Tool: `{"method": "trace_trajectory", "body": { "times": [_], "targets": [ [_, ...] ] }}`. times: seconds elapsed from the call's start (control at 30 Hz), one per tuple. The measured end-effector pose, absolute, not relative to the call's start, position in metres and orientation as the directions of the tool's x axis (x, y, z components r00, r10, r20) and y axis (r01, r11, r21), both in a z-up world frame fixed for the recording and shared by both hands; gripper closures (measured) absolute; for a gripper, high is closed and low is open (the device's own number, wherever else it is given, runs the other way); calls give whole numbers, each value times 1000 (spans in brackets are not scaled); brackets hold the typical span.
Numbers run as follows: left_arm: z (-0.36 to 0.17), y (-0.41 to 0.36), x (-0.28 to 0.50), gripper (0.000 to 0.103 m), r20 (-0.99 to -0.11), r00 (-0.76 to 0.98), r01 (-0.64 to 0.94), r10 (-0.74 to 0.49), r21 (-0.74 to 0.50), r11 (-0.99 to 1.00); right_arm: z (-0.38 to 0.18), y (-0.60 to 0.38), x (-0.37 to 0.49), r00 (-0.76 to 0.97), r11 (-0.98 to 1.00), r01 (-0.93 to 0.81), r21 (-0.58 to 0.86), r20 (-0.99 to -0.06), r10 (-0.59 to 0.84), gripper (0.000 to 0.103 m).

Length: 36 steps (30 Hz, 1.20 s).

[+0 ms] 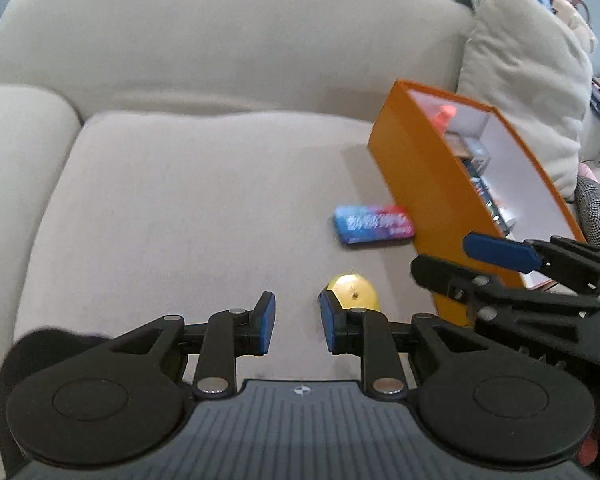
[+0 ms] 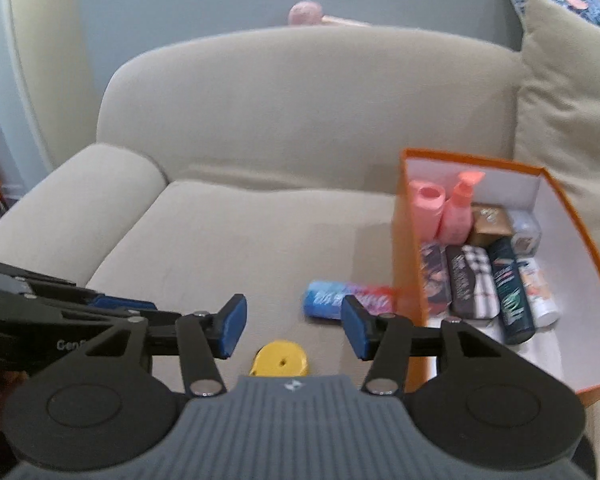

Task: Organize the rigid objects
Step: 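Grasp the yellow tape measure with the right tool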

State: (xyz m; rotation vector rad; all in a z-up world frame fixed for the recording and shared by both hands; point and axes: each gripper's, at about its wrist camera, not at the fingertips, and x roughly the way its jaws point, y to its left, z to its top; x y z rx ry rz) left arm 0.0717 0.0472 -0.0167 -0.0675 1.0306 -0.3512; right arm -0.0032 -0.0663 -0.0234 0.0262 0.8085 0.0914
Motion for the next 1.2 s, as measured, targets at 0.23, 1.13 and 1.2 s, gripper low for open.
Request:
{"method": "trace_trajectory", "body": {
  "times": [0.23, 1.13, 1.2],
  "targets": [
    [-38, 51, 82, 65, -862, 429, 253, -271, -173, 952, -57, -52, 18, 566, 997, -55, 62, -820, 82, 50],
    [-83, 68, 114, 43, -911, 348, 212, -222, -154, 965, -129, -45, 74, 342, 997, 37, 66, -939, 49, 46],
    [-83, 67, 113, 43, -911, 350, 211, -220, -152, 966, -129, -44, 75, 340, 997, 35, 65, -939, 49, 46]
  ]
}}
